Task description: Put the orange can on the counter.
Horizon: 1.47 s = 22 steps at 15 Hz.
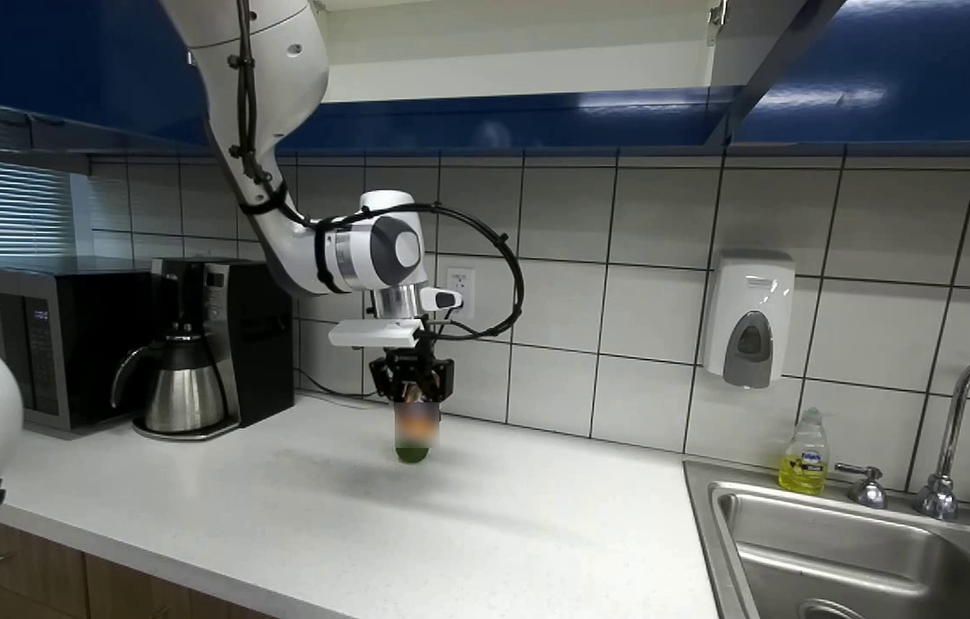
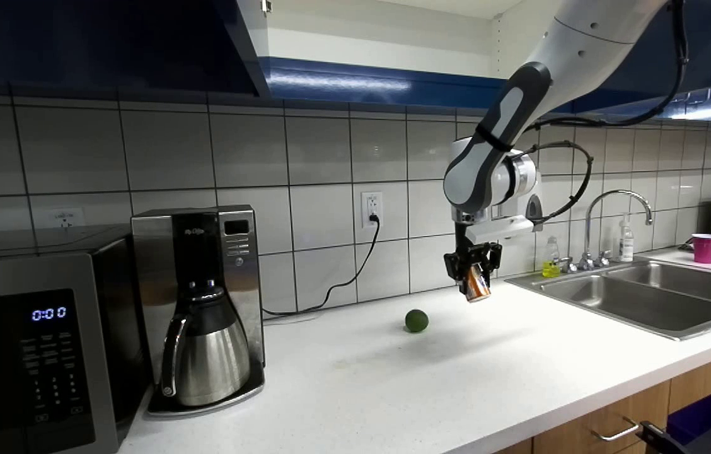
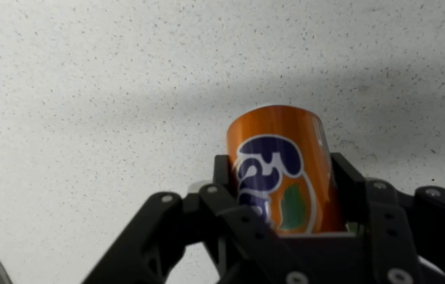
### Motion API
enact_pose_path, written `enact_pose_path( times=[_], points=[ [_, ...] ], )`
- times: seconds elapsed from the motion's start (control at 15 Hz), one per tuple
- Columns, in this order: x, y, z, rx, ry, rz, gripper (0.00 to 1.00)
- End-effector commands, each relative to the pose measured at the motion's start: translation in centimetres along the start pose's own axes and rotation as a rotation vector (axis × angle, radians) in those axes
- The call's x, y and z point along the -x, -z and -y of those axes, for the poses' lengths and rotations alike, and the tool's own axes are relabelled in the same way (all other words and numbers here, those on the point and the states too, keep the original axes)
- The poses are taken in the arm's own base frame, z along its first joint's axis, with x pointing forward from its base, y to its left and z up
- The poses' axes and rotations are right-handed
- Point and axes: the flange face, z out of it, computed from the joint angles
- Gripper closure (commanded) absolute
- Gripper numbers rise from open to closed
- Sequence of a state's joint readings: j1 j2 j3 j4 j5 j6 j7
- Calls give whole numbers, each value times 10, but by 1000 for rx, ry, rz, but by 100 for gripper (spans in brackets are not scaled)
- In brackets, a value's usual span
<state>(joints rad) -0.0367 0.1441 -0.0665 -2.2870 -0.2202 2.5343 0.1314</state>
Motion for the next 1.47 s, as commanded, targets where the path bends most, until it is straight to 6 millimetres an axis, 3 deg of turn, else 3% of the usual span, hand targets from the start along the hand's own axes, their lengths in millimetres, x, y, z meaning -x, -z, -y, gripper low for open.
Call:
enact_pose_path(
  times=[0.0, 0.6, 1.4],
  points=[
    [-2, -7, 1, -15, -16, -44, 62],
    [-14, -73, 18, -30, -29, -103, 62],
    [-32, -106, 36, -20, -69, -233, 62]
  ],
)
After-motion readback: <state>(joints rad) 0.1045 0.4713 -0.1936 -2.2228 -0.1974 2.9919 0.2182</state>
